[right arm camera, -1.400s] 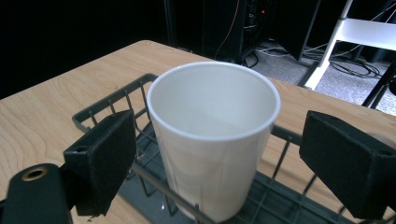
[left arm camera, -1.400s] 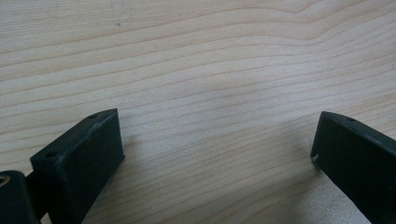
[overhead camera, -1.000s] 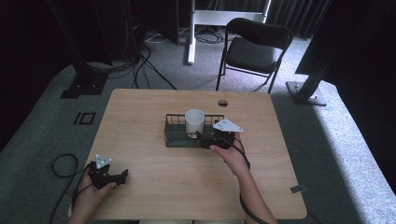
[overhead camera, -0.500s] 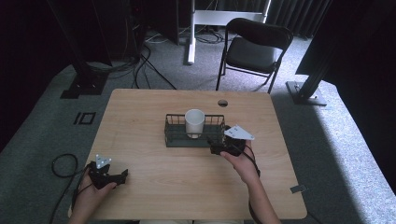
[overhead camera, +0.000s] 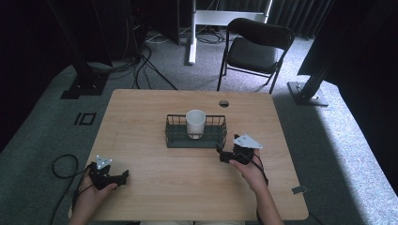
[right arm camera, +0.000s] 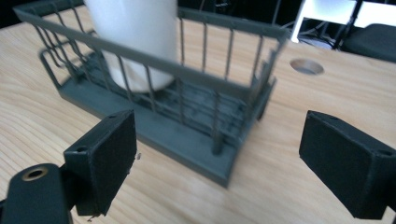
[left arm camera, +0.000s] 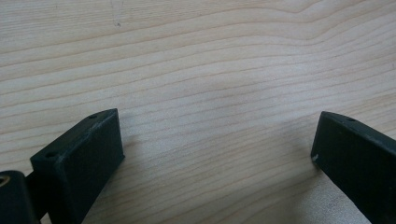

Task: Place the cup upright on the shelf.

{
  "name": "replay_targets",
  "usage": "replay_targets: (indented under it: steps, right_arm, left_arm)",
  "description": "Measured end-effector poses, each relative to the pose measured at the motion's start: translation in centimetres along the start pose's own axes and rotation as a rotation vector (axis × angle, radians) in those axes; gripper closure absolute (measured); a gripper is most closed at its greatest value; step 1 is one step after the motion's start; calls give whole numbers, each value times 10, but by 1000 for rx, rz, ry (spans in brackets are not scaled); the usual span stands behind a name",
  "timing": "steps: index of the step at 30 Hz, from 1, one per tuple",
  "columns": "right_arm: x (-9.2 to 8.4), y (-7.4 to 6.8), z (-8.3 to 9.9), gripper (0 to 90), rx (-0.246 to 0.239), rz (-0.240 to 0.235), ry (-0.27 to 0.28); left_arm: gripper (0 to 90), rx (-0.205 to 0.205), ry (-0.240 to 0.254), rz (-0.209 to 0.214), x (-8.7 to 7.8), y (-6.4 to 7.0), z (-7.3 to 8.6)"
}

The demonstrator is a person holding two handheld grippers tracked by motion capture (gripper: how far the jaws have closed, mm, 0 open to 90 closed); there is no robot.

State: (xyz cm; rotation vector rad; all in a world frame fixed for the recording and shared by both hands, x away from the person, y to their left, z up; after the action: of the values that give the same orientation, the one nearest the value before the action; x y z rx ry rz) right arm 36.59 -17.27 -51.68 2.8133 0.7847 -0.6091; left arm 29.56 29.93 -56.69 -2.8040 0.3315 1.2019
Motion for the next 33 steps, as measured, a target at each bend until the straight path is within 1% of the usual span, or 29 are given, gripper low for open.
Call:
replay_targets:
  steps: [3, 4, 7, 11, 17, 18, 19, 22, 25, 29, 33]
  right_arm:
    - [-2, 6, 10, 109, 3, 5, -25]
    - [-2, 7, 13, 109, 4, 0, -37]
    - [-4, 11, 21, 109, -19, 0, -67]
    - [-6, 16, 30, 109, -9, -1, -97]
    - [-11, 24, 42, 109, 29, -1, -137]
    - [-11, 24, 42, 109, 29, -1, -137]
    - [-13, 26, 46, 109, 33, -3, -150]
    - [-16, 29, 50, 109, 32, -4, -162]
    - [-20, 33, 54, 109, 42, 3, -167]
    - [-26, 37, 60, 109, 21, 4, -178]
    - [-31, 39, 65, 109, 18, -3, -193]
  left_arm:
    - [26, 0, 0, 0, 0, 0, 0]
    - [26, 0, 0, 0, 0, 0, 0]
    - [26, 0, 0, 0, 0, 0, 0]
    - [26, 0, 0, 0, 0, 0, 0]
    - [26, 1, 0, 0, 0, 0, 0]
    - [26, 1, 0, 0, 0, 0, 0]
    - [26, 0, 0, 0, 0, 0, 0]
    - [26, 0, 0, 0, 0, 0, 0]
    - [26, 0, 0, 0, 0, 0, 0]
    - [26, 0, 0, 0, 0, 0, 0]
    - [26, 0, 0, 0, 0, 0, 0]
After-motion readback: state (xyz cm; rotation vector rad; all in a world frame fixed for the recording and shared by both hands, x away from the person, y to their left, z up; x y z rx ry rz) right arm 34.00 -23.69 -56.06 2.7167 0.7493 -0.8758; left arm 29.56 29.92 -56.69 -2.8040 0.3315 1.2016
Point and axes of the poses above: each handheld gripper's, and its own axes: x roughly forward along the jaws, z roughly out of its underside, y roughly to its right, the point moved 2 cm from there along x, roughly forward along the jaws, and after that the axes turned 2 degrees about -x, right-handed, at the moved point
